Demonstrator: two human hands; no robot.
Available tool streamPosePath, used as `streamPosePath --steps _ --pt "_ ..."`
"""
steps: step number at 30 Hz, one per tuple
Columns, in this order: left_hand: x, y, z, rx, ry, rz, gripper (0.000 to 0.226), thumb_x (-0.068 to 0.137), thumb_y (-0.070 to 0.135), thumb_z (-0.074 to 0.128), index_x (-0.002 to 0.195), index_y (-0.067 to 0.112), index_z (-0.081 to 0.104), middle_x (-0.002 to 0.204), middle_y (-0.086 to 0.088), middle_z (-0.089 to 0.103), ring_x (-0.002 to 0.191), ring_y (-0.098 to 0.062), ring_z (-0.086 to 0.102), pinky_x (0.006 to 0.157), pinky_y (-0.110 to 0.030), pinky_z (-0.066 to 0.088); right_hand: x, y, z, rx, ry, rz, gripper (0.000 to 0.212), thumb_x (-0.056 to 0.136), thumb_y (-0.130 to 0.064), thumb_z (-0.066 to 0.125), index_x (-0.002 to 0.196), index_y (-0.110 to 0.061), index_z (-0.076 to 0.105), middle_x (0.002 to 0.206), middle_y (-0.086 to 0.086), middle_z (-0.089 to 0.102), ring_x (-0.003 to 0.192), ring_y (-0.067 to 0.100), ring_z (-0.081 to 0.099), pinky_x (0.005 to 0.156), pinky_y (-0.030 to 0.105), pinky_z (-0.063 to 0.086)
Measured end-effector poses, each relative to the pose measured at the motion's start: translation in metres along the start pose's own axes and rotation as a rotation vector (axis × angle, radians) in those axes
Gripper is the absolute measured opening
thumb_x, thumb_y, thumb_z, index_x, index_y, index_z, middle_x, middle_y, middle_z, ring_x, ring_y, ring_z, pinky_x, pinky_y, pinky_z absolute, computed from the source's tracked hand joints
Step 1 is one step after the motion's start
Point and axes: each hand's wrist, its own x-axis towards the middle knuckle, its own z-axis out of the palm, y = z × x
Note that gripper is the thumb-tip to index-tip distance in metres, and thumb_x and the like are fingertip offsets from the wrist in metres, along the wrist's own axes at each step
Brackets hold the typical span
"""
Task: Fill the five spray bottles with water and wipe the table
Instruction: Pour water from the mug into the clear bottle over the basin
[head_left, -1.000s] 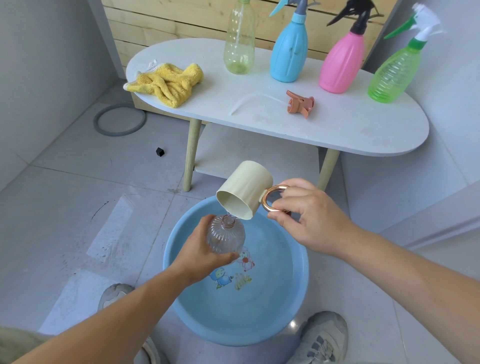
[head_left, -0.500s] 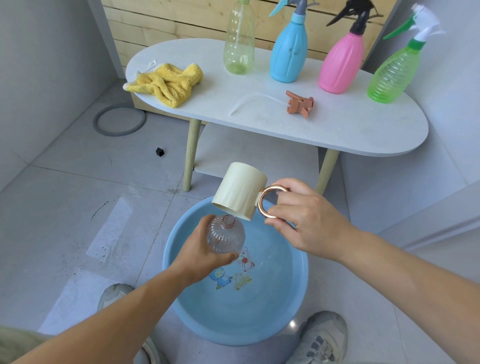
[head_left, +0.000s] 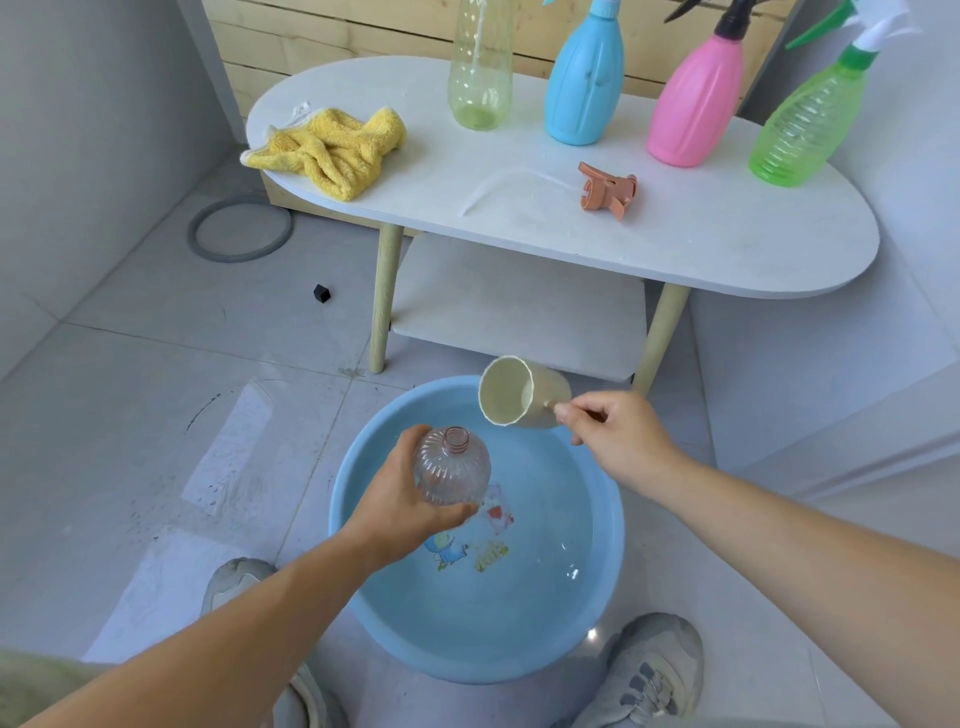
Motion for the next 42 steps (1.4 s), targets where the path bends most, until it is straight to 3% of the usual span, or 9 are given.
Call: streamPosePath --steps 3,6,9,15,21,32,37,40,42 --pt "-0.001 -0.001 0.0 0.015 -0.007 -0.022 0.107 0.068 0.031 0.093 0.152 0.039 0.029 0.141 0.021 0.046 0.126 -0.005 0.05 0.098 -0.019 0.042 0.006 0.034 0.019 -0.01 -0.044 0.123 0.03 0.095 -0.031 0.063 0.082 -0.006 0.073 0.062 -0.002 0.062 0.04 0.0 0.041 0.049 0.023 0.032" --pt "0.0 -0.005 0.001 0.014 -0.001 -0.008 0.077 0.067 0.02 0.093 0.123 0.047 0.047 0.123 0.021 0.061 0.107 0.008 0.061 0.078 -0.005 0.046 0.009 0.06 0.039 -0.056 -0.109 0.187 0.039 0.095 -0.035 0.061 0.081 0.001 0.067 0.065 0.003 0.056 0.044 0.001 0.044 0.052 0.025 0.031" --pt "0.001 -0.009 0.001 0.009 0.011 -0.016 0.076 0.066 0.021 0.094 0.126 0.037 0.05 0.119 0.019 0.063 0.103 0.011 0.061 0.074 -0.004 0.047 0.012 0.076 0.057 -0.084 -0.138 0.189 0.045 0.094 -0.038 0.06 0.079 0.004 0.062 0.064 0.002 0.047 0.052 0.013 0.037 0.054 0.027 0.03" --pt "0.001 -0.013 0.004 0.032 0.014 -0.018 0.075 0.068 0.017 0.094 0.126 0.033 0.049 0.117 0.019 0.062 0.101 0.016 0.057 0.072 0.0 0.044 0.018 0.088 0.075 -0.239 -0.206 0.126 0.05 0.095 -0.036 0.057 0.053 -0.016 0.038 0.051 -0.004 0.033 0.052 0.017 0.032 0.052 0.032 0.026" --pt "0.001 -0.012 0.008 0.028 0.009 -0.026 0.069 0.068 0.012 0.092 0.111 0.044 0.048 0.114 0.016 0.064 0.1 0.014 0.059 0.072 -0.002 0.045 0.026 0.097 0.079 -0.277 -0.245 0.134 0.05 0.095 -0.035 0.057 0.054 -0.015 0.04 0.05 -0.003 0.036 0.051 0.018 0.034 0.052 0.032 0.029" --pt "0.003 -0.015 0.005 -0.002 0.009 -0.027 0.077 0.067 0.016 0.093 0.125 0.036 0.047 0.117 0.02 0.061 0.103 0.015 0.057 0.071 0.0 0.044 0.024 0.094 0.084 -0.312 -0.282 0.135 0.048 0.097 -0.033 0.056 0.054 -0.015 0.042 0.051 -0.003 0.036 0.049 0.016 0.034 0.048 0.03 0.025" --pt "0.004 -0.019 0.002 -0.003 0.022 -0.036 0.079 0.066 0.021 0.094 0.126 0.039 0.044 0.119 0.021 0.06 0.105 0.01 0.059 0.072 0.0 0.043 0.022 0.092 0.081 -0.175 -0.222 0.141 0.05 0.096 -0.033 0.058 0.055 -0.011 0.038 0.052 -0.003 0.03 0.05 0.017 0.028 0.051 0.03 0.024" --pt "0.004 -0.018 0.0 -0.001 0.024 -0.032 0.081 0.067 0.024 0.094 0.129 0.039 0.044 0.121 0.022 0.059 0.108 0.004 0.059 0.073 0.0 0.045 0.022 0.086 0.073 -0.069 -0.191 0.185 0.043 0.095 -0.035 0.06 0.072 0.001 0.06 0.059 0.001 0.043 0.053 0.016 0.034 0.05 0.027 0.029" --pt "0.003 -0.018 -0.001 -0.003 0.029 -0.024 0.082 0.067 0.024 0.094 0.131 0.037 0.044 0.121 0.022 0.059 0.109 0.004 0.059 0.073 -0.001 0.045 0.02 0.075 0.063 -0.009 -0.188 0.214 0.035 0.095 -0.034 0.061 0.082 -0.003 0.071 0.064 0.001 0.055 0.055 0.015 0.041 0.047 0.023 0.033"
